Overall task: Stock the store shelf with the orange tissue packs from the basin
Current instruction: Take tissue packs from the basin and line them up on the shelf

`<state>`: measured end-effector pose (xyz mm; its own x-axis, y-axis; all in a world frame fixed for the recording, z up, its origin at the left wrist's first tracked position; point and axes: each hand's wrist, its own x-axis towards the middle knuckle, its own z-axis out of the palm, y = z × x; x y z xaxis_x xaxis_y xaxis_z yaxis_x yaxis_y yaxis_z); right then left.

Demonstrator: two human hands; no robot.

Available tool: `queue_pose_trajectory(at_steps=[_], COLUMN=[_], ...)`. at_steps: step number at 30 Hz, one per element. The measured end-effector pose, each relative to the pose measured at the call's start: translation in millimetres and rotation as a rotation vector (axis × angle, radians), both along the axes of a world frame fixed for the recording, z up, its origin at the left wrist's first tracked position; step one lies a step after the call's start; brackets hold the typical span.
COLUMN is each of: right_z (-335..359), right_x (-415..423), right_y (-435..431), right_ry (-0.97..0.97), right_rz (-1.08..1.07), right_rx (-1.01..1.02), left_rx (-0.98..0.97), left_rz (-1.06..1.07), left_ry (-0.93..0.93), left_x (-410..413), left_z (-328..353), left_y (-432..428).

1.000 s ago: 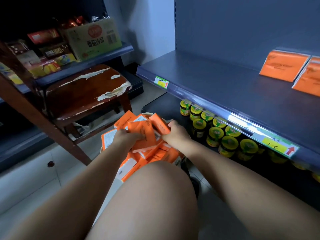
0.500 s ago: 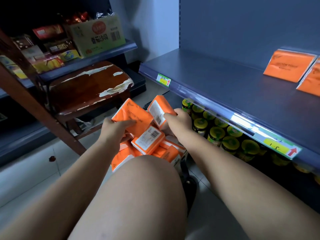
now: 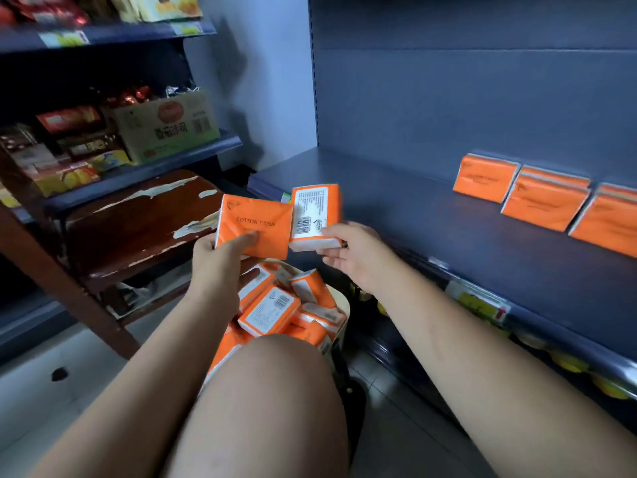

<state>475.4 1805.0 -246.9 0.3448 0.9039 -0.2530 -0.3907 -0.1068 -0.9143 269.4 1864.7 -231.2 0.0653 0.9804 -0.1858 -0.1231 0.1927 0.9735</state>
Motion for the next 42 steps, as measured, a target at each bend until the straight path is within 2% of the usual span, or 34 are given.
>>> queue_pose_trajectory(at_steps=[4,8,13,17,21,25,29,34,37,42], right_z=[29,50,62,70,71,69,63,66,65,56], right_x=[24,52,95,129,159,183,212,238,248,256], right_y=[-38,-78,-128,-163,-186,-197,-204,-222,-232,-251], right_ry=[-0.108,-0.126,-0.044,0.105,-0.056,-0.076,-0.028,0.012,-0.017,-0.198], right_rz=[0.003,-0.041,-0.234,-0.540,-0.686,-0.803,-0.871,-0.851,-0.858,-0.983], right_rx=[-0.012,0.030,0.105,0.149,0.090,0.116,0.066,0.060,0.040,-0.184], left_rx=[0.061,0.139,0.119,0.026,-0.067,-0.036,-0.026,-0.025,-0.041,0.013], left_rz=[-0.141,-0.273,-0.369,-0.463,-0.523,-0.541,-0.554,-0.614,-0.630,-0.688], left_ry=[0.010,0.039,-0.025,-0.110,-0.210,-0.233,-0.260,-0.241,-0.227,-0.162], left_x=[20,48,93,142,191,232,265,301,319,339], left_z=[24,49,69,71,65,61,59,49,39,17], left_y=[-17,-34,-44,-57,-71,-79,-78,-73,-67,-46])
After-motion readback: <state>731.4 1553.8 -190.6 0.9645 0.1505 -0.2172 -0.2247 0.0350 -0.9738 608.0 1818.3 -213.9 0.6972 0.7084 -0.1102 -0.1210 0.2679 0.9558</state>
